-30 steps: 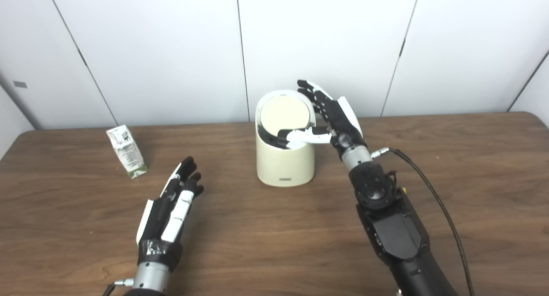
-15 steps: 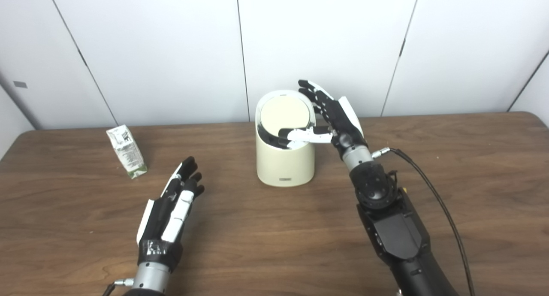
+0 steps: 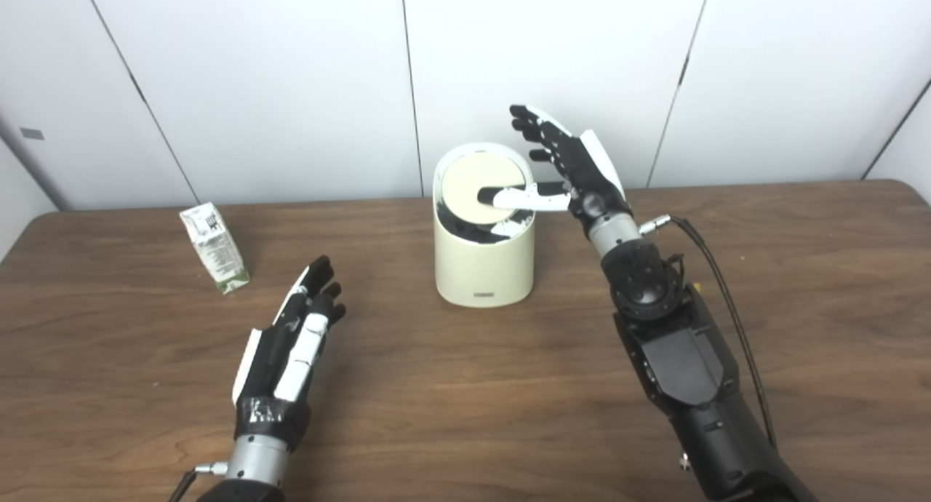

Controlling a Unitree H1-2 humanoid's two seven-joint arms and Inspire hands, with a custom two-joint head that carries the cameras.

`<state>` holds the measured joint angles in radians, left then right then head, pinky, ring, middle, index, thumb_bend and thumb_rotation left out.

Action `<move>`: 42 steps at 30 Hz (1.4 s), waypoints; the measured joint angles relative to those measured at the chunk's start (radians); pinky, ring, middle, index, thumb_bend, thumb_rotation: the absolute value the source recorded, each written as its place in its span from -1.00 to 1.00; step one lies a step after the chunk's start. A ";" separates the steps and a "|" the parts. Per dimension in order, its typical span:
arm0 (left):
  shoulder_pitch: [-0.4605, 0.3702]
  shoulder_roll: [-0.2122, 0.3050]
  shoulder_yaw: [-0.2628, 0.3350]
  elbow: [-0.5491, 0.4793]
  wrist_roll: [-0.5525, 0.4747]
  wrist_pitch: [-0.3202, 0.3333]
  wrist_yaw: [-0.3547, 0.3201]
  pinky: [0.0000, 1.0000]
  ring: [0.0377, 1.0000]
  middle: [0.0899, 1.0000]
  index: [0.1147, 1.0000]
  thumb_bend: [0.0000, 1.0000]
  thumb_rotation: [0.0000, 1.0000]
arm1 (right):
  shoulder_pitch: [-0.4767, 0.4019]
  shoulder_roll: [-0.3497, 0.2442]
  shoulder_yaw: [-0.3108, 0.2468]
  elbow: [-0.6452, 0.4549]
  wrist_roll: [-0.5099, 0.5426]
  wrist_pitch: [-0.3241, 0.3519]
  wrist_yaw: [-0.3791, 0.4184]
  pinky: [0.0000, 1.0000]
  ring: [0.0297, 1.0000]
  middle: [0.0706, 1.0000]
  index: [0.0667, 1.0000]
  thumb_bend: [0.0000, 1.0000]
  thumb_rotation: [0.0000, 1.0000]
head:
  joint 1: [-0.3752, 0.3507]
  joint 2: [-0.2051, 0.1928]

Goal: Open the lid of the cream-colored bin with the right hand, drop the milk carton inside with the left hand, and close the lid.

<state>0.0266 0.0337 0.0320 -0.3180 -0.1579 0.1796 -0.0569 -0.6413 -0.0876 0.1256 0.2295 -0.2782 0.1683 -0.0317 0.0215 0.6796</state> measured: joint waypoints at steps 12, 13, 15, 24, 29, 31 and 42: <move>0.000 -0.001 0.001 0.000 -0.001 0.000 0.000 0.83 0.90 0.92 0.95 0.35 0.35 | -0.001 0.002 0.007 0.034 -0.012 0.015 -0.002 0.51 0.72 0.70 0.72 0.74 -0.44 | -0.003 0.000; 0.000 -0.001 0.001 0.000 -0.001 0.000 0.000 0.83 0.89 0.92 0.95 0.34 0.35 | -0.001 0.002 0.011 0.042 -0.017 0.015 -0.003 0.53 0.72 0.70 0.72 0.75 -0.44 | -0.003 0.000; 0.000 -0.001 0.000 0.000 -0.001 0.000 0.000 0.84 0.90 0.92 0.95 0.33 0.36 | -0.002 0.001 0.018 0.054 -0.022 0.015 -0.003 0.55 0.72 0.70 0.72 0.76 -0.44 | -0.003 0.000; 0.001 -0.007 -0.001 0.000 0.001 0.000 0.002 0.85 0.90 0.93 0.96 0.34 0.38 | -0.044 -0.045 0.085 0.085 -0.123 -0.067 -0.039 0.63 0.71 0.67 0.71 0.92 -0.65 | 0.002 0.002; 0.001 -0.008 -0.001 0.000 0.001 0.000 0.002 0.84 0.89 0.92 0.94 0.36 0.35 | -0.078 -0.090 0.152 0.094 -0.233 -0.137 -0.070 0.64 0.72 0.69 0.71 0.98 -0.71 | 0.002 0.002; 0.001 -0.008 -0.002 0.000 0.001 0.000 0.002 0.84 0.90 0.92 0.95 0.37 0.35 | -0.086 -0.100 0.165 0.095 -0.259 -0.145 -0.076 0.68 0.74 0.72 0.72 0.97 -0.74 | 0.005 0.002; 0.001 -0.007 -0.003 0.000 0.001 0.000 0.000 0.85 0.91 0.93 0.96 0.36 0.37 | -0.090 -0.097 0.165 0.088 -0.286 -0.162 -0.082 0.64 0.71 0.70 0.69 0.98 -0.79 | 0.002 0.000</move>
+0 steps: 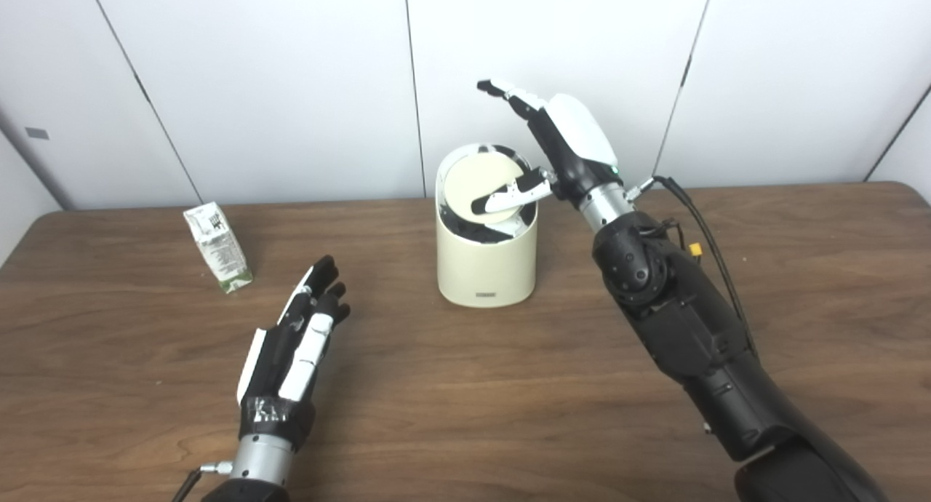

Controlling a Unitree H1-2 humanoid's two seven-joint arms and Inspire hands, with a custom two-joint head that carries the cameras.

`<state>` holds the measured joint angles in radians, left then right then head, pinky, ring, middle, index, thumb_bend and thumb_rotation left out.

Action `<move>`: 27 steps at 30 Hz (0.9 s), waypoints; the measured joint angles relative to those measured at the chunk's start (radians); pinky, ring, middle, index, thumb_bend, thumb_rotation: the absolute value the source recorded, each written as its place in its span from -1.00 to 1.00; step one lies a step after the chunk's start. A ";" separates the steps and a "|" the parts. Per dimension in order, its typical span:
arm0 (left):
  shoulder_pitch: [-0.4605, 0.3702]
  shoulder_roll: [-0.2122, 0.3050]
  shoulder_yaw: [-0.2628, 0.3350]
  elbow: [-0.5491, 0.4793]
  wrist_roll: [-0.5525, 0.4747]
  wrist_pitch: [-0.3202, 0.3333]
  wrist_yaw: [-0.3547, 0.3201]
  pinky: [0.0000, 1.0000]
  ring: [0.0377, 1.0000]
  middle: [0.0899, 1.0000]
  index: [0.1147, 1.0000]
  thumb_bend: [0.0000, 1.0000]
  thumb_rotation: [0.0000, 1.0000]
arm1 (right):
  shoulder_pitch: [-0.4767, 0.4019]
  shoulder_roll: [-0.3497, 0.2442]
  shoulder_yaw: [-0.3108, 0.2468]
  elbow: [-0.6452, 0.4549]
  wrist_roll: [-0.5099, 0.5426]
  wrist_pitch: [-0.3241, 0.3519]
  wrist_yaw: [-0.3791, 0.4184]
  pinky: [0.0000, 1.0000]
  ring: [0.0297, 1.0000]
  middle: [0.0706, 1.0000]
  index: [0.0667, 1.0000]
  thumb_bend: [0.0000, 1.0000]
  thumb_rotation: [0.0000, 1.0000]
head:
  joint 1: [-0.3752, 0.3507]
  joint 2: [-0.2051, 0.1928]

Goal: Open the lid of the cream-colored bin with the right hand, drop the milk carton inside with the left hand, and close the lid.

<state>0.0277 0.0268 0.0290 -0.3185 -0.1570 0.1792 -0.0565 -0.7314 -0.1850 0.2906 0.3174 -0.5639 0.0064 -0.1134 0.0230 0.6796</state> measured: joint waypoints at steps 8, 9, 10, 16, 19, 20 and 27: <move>0.000 0.003 0.000 -0.002 -0.001 0.000 -0.001 0.85 0.91 0.93 0.95 0.34 0.38 | 0.040 0.064 -0.129 0.002 0.157 0.042 0.028 0.62 0.70 0.64 0.65 0.61 -0.32 | -0.002 0.000; 0.000 0.003 0.000 -0.002 -0.001 0.000 -0.001 0.84 0.91 0.93 0.95 0.33 0.38 | 0.051 0.075 -0.143 -0.006 0.173 0.065 0.030 0.57 0.68 0.64 0.65 0.54 -0.24 | -0.003 0.002; 0.000 0.004 0.000 -0.003 -0.001 0.000 -0.001 0.85 0.91 0.93 0.95 0.33 0.38 | 0.067 0.085 -0.157 -0.022 0.186 0.090 0.033 0.54 0.67 0.64 0.66 0.46 -0.16 | -0.003 0.002; 0.001 0.004 -0.001 -0.003 0.000 0.000 -0.001 0.83 0.89 0.91 0.95 0.35 0.37 | 0.102 0.136 -0.237 -0.153 0.285 0.262 0.063 0.48 0.65 0.69 0.66 0.28 0.10 | -0.005 -0.002; 0.001 0.006 0.000 -0.003 0.000 0.000 -0.002 0.85 0.90 0.92 0.95 0.32 0.37 | 0.102 0.135 -0.249 -0.183 0.299 0.299 0.066 0.55 0.68 0.71 0.67 0.18 0.10 | -0.005 -0.002; 0.001 0.007 0.000 -0.003 0.000 0.000 -0.002 0.85 0.90 0.92 0.95 0.33 0.36 | 0.103 0.135 -0.252 -0.184 0.306 0.303 0.068 0.57 0.70 0.72 0.67 0.17 0.09 | -0.005 -0.002; 0.002 0.003 0.000 -0.003 -0.006 0.000 -0.002 0.84 0.89 0.92 0.95 0.36 0.31 | 0.152 0.133 -0.273 -0.243 0.360 0.328 0.084 0.56 0.71 0.72 0.67 0.15 0.11 | -0.005 -0.002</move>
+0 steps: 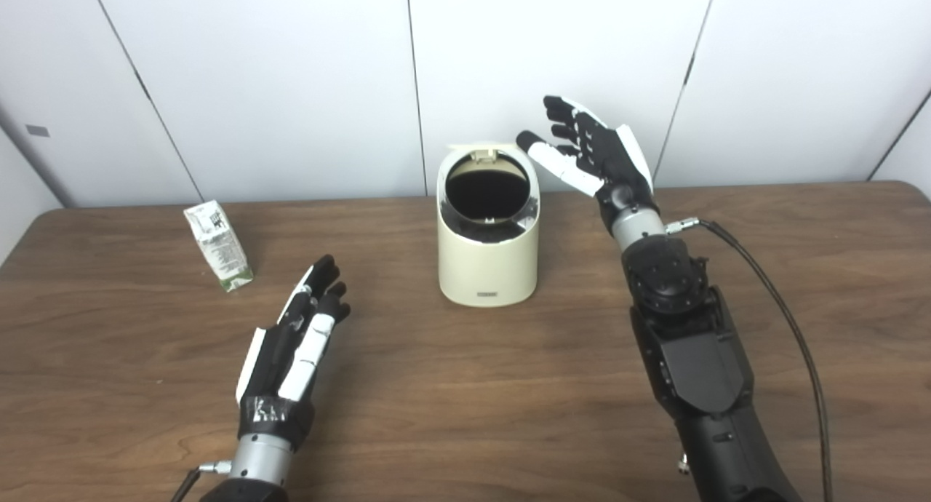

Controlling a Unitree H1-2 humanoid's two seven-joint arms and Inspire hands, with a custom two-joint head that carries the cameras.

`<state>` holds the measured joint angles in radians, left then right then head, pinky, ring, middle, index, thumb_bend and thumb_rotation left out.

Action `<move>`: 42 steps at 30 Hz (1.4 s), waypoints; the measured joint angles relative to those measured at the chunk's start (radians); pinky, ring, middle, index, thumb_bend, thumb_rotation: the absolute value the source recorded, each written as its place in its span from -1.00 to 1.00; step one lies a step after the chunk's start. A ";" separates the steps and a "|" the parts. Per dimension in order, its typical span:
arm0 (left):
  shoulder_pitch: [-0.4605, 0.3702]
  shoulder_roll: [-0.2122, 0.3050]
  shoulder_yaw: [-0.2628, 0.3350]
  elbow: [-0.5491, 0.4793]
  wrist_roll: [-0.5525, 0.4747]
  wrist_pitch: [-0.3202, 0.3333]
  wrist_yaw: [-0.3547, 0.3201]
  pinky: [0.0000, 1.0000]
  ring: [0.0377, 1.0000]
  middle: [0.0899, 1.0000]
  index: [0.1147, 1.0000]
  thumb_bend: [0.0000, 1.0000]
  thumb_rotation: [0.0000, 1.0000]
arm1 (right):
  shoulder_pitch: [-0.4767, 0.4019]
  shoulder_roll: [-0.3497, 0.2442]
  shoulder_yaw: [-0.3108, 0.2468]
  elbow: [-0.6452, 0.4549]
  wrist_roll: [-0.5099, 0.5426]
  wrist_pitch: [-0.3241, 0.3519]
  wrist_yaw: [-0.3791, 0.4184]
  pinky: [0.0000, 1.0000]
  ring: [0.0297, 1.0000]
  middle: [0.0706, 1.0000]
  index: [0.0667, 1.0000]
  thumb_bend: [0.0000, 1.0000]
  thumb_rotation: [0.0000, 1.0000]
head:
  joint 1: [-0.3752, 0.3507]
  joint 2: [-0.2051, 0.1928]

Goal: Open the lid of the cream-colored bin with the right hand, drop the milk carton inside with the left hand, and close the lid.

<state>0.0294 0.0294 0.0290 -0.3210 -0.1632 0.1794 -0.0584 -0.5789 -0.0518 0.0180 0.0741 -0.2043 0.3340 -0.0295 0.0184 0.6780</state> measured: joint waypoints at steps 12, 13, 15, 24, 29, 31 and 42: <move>0.001 0.001 0.002 0.000 -0.002 0.000 -0.001 0.84 0.90 0.92 0.96 0.35 0.31 | 0.141 -0.047 -0.029 -0.137 0.091 0.014 0.053 0.76 0.76 0.76 0.81 0.07 0.36 | -0.005 0.002; 0.001 0.001 0.002 0.000 -0.002 0.000 -0.001 0.84 0.89 0.92 0.96 0.35 0.31 | 0.154 -0.052 -0.034 -0.146 0.103 0.013 0.060 0.79 0.77 0.77 0.82 0.07 0.34 | -0.005 0.002; 0.001 0.001 0.001 0.000 -0.002 0.000 -0.001 0.84 0.90 0.92 0.96 0.34 0.33 | 0.188 -0.061 -0.043 -0.171 0.122 0.013 0.070 0.80 0.78 0.78 0.82 0.09 0.35 | -0.006 0.002; 0.000 0.007 0.001 0.000 -0.001 0.000 -0.002 0.85 0.90 0.93 0.96 0.36 0.36 | 0.339 -0.062 -0.057 -0.250 0.148 -0.007 0.070 0.85 0.80 0.78 0.75 0.10 0.47 | -0.009 0.000; 0.000 0.011 0.001 0.000 -0.001 0.000 -0.003 0.87 0.92 0.94 0.97 0.34 0.36 | 0.396 -0.060 -0.058 -0.267 0.155 -0.029 0.070 0.82 0.81 0.81 0.76 0.04 0.48 | -0.012 -0.002; 0.000 0.011 0.002 0.000 -0.002 0.000 -0.003 0.87 0.92 0.95 0.98 0.33 0.36 | 0.422 -0.053 -0.058 -0.297 0.154 -0.030 0.067 0.81 0.83 0.83 0.77 0.01 0.46 | -0.012 -0.002; -0.001 0.017 0.008 0.000 0.000 0.000 -0.002 0.86 0.90 0.92 0.95 0.31 0.38 | 0.514 -0.054 -0.043 -0.348 0.117 -0.038 0.065 0.86 0.92 0.94 0.87 0.16 0.71 | 0.002 -0.018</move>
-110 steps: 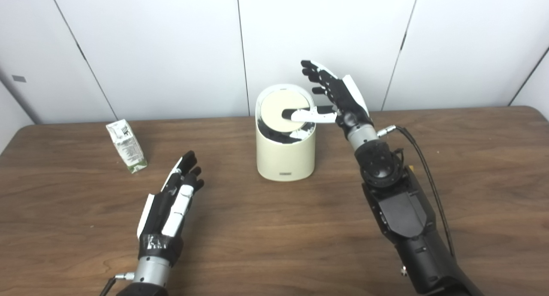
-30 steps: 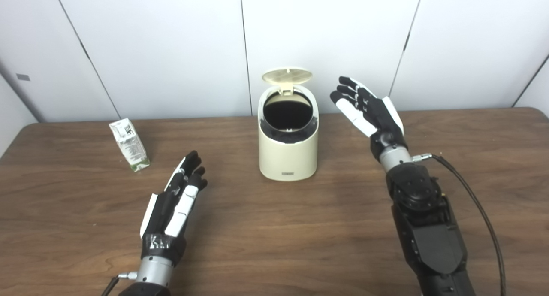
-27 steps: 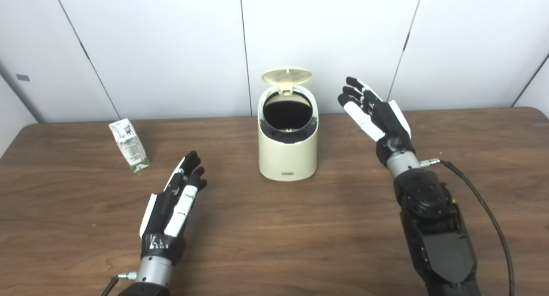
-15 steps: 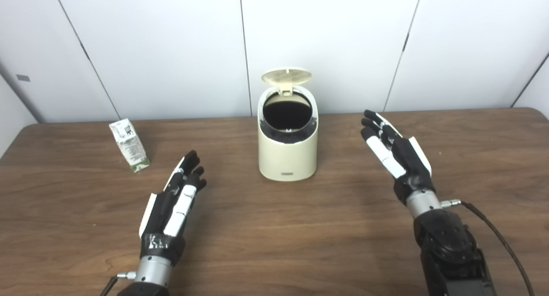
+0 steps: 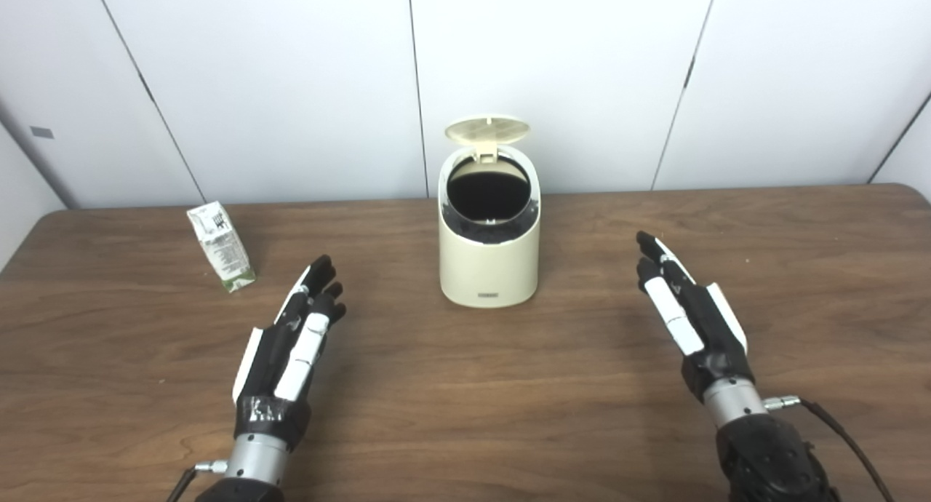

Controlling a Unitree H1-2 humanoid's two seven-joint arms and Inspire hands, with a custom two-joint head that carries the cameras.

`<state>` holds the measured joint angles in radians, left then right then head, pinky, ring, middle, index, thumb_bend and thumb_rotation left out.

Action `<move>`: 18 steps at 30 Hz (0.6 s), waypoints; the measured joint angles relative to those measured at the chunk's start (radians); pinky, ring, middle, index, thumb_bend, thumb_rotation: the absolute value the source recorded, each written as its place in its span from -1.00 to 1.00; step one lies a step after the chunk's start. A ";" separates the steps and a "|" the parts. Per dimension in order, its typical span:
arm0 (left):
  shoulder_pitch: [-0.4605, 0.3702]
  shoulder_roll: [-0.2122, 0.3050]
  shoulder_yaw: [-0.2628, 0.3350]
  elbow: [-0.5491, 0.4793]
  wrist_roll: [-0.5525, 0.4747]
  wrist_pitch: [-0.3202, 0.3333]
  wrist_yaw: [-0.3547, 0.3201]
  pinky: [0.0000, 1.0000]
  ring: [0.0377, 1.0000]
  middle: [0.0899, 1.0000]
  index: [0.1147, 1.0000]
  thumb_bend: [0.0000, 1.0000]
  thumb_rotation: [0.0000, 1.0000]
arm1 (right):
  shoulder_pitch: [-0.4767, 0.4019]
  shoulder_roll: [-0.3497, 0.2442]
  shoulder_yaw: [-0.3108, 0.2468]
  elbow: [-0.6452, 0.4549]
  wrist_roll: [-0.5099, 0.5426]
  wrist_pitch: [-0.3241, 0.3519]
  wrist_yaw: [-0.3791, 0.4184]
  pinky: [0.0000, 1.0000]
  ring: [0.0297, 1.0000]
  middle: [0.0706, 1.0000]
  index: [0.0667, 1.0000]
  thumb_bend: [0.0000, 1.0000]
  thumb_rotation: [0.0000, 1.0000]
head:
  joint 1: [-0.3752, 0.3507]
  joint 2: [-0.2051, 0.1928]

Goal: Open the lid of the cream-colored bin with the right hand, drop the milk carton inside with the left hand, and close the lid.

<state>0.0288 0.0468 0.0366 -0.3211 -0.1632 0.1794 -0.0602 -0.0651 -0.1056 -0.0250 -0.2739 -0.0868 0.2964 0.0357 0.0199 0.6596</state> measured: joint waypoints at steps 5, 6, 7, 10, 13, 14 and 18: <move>0.003 0.000 0.014 -0.045 0.001 0.018 0.008 0.82 0.88 0.89 0.92 0.35 0.19 | 0.023 0.001 -0.007 -0.003 0.003 -0.004 -0.001 0.92 0.93 0.94 0.87 0.08 0.66 | 0.046 -0.006; 0.003 0.001 0.021 -0.062 0.005 0.033 0.014 0.81 0.88 0.88 0.91 0.35 0.18 | 0.027 0.001 -0.010 -0.005 0.004 -0.006 -0.001 0.93 0.93 0.94 0.87 0.08 0.66 | 0.063 -0.008; 0.003 0.002 0.029 -0.069 0.008 0.038 0.019 0.81 0.86 0.87 0.90 0.33 0.17 | 0.030 0.001 -0.013 -0.010 0.007 -0.006 -0.001 0.92 0.93 0.95 0.87 0.08 0.66 | 0.078 -0.009; 0.004 0.006 0.043 -0.082 0.012 0.060 0.030 0.86 0.89 0.91 0.93 0.31 0.19 | 0.041 0.004 -0.030 -0.043 0.023 -0.005 -0.002 0.85 0.95 0.96 0.88 0.07 0.64 | 0.129 -0.021; 0.003 0.014 0.050 -0.111 0.036 0.072 0.045 0.83 0.88 0.89 0.93 0.29 0.18 | 0.040 0.005 -0.046 -0.047 0.047 -0.006 -0.001 0.83 0.96 0.97 0.89 0.08 0.61 | 0.160 -0.031; 0.004 0.016 0.054 -0.117 0.045 0.073 0.049 0.85 0.89 0.90 0.92 0.28 0.18 | 0.040 0.003 -0.047 -0.047 0.052 -0.006 0.000 0.84 0.97 0.98 0.89 0.10 0.61 | 0.213 -0.044; 0.004 0.014 0.061 -0.129 0.086 0.080 0.079 0.90 0.90 0.91 0.92 0.35 0.12 | 0.039 -0.019 -0.051 -0.045 0.077 -0.007 0.017 0.83 0.97 0.98 0.90 0.14 0.57 | 0.279 -0.057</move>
<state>0.0323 0.0609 0.0980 -0.4501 -0.0776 0.2596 0.0187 -0.0259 -0.1249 -0.0760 -0.3187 -0.0096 0.2889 0.0525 0.2990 0.6029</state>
